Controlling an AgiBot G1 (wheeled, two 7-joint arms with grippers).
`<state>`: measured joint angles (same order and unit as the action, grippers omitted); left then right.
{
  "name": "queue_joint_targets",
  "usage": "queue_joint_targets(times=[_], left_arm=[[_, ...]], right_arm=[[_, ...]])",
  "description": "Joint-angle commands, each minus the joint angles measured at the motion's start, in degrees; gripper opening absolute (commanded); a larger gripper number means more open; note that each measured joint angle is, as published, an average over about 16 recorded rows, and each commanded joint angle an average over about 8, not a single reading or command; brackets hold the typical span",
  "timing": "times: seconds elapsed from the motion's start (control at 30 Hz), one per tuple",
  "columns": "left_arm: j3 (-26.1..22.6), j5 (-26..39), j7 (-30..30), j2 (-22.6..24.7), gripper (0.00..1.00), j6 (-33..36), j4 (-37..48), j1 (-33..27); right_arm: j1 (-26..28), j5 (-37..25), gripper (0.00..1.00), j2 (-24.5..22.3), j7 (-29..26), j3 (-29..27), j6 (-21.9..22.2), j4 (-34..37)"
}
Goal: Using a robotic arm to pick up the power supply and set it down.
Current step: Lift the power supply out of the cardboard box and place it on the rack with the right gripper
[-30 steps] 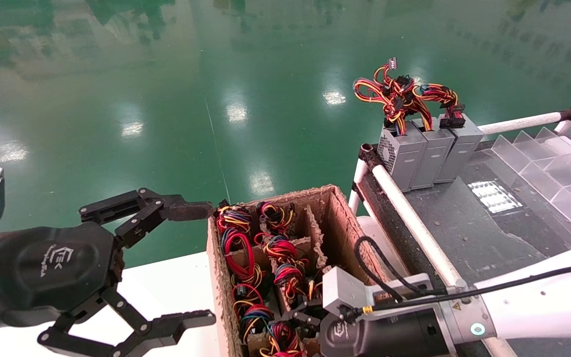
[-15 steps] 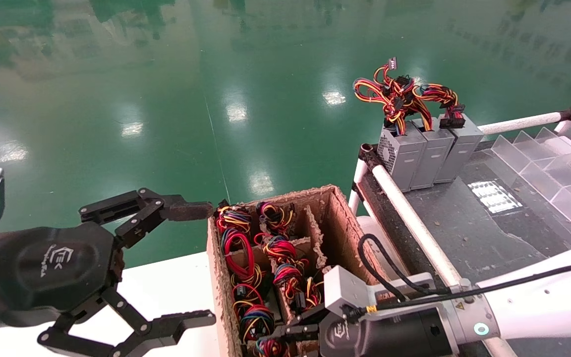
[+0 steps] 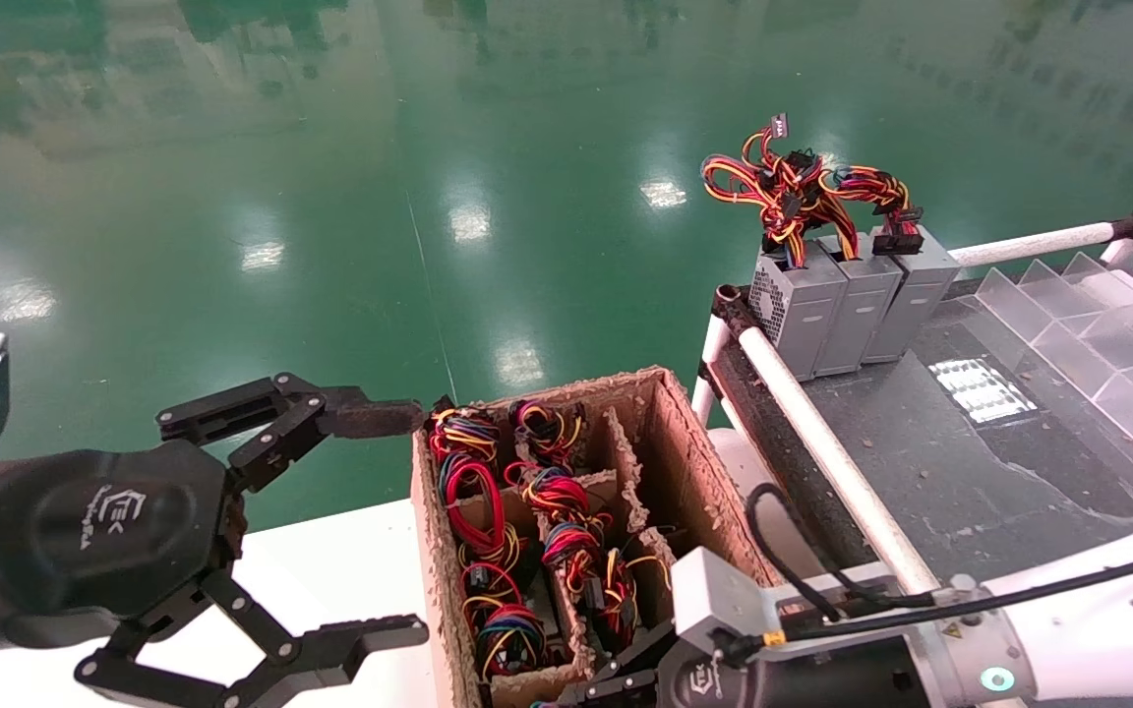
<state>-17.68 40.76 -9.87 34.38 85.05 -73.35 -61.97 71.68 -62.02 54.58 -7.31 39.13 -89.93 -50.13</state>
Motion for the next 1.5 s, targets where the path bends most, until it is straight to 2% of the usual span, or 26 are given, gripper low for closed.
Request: queue_joint_targets(times=[0.03,0.27,0.53,0.9,1.2,1.5], left_arm=[[0.0,0.0,0.0,0.0,1.0,0.0,0.0,0.0],[-0.02,-0.01,0.01,-0.01,1.0,-0.01,0.0,0.0],[-0.04,-0.03,0.02,-0.02,1.0,-0.02,0.0,-0.01],[-0.07,-0.05,0.03,-0.03,1.0,-0.03,0.0,-0.02],[-0.09,-0.06,0.04,-0.04,1.0,-0.04,0.0,-0.02],[-0.11,-0.07,0.05,-0.04,1.0,-0.05,0.0,-0.03]], right_arm=[[-0.07,1.04,0.0,-0.6,0.03,-0.16,-0.17,-0.44],[0.1,8.59,0.0,-4.37,-2.17,-0.7,-0.78,-4.65],[3.53,20.65,0.0,-9.58,-5.99,-1.09,-1.12,-7.69],[8.52,31.04,0.0,-16.72,-3.99,-2.84,-0.86,-5.28],[12.01,35.01,0.0,-23.03,-1.14,-4.24,-0.91,1.42],[13.72,33.56,0.0,-29.39,4.45,-3.26,-0.91,9.37]])
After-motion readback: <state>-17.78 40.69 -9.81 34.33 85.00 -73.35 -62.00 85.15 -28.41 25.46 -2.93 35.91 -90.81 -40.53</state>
